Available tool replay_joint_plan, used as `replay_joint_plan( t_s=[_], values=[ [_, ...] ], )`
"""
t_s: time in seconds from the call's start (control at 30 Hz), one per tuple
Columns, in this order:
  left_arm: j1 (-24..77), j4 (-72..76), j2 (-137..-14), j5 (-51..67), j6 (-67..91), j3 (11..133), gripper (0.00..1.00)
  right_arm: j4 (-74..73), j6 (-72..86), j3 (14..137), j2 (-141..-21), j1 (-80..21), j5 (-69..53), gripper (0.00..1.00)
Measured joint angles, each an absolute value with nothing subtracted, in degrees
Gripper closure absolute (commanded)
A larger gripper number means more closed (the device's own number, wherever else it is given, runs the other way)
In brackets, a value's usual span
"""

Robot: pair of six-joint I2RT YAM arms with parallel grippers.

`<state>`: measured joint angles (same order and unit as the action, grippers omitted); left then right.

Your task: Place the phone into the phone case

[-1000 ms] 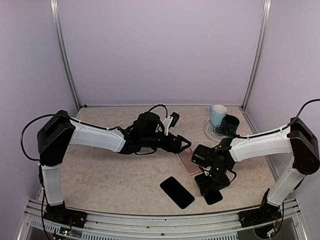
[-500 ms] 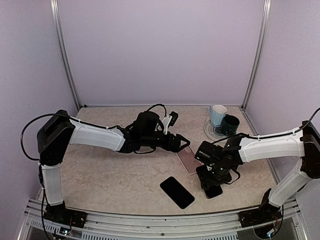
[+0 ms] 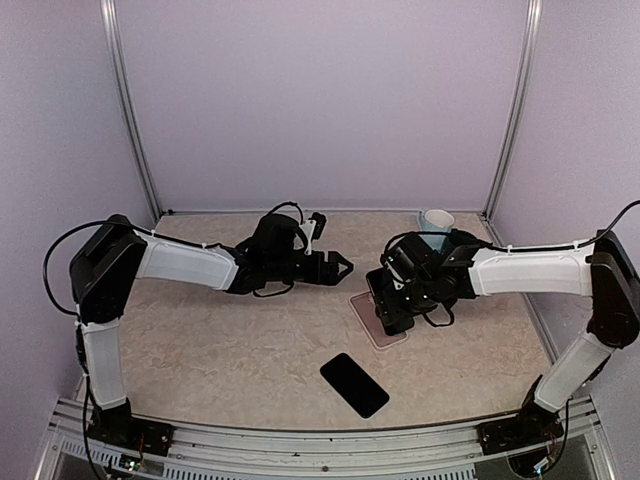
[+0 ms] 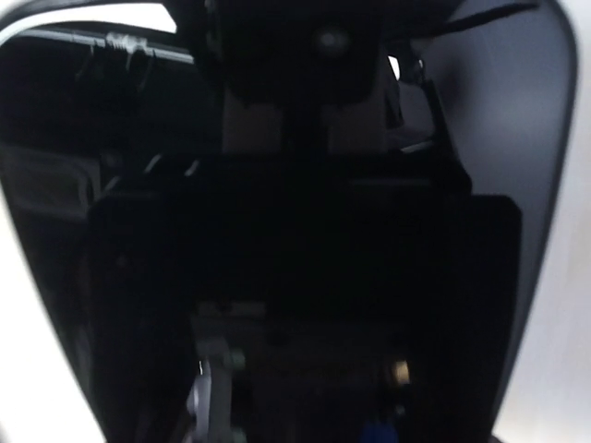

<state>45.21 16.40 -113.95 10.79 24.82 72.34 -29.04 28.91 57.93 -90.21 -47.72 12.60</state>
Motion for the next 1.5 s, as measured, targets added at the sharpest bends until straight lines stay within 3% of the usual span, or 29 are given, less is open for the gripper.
replay_joint_plan(
  t_s=[0.3,1.5],
  values=[
    [43.5,15.1,-112.8,8.7,25.2,70.2,0.10,-17.0,20.8,62.1,-99.9,-45.3,14.2,0.45],
    [43.2,14.7,-112.2,8.6,25.3,70.1,0.10,-20.0,26.4,58.9,-99.2,-47.9,11.2,0.46]
  ],
)
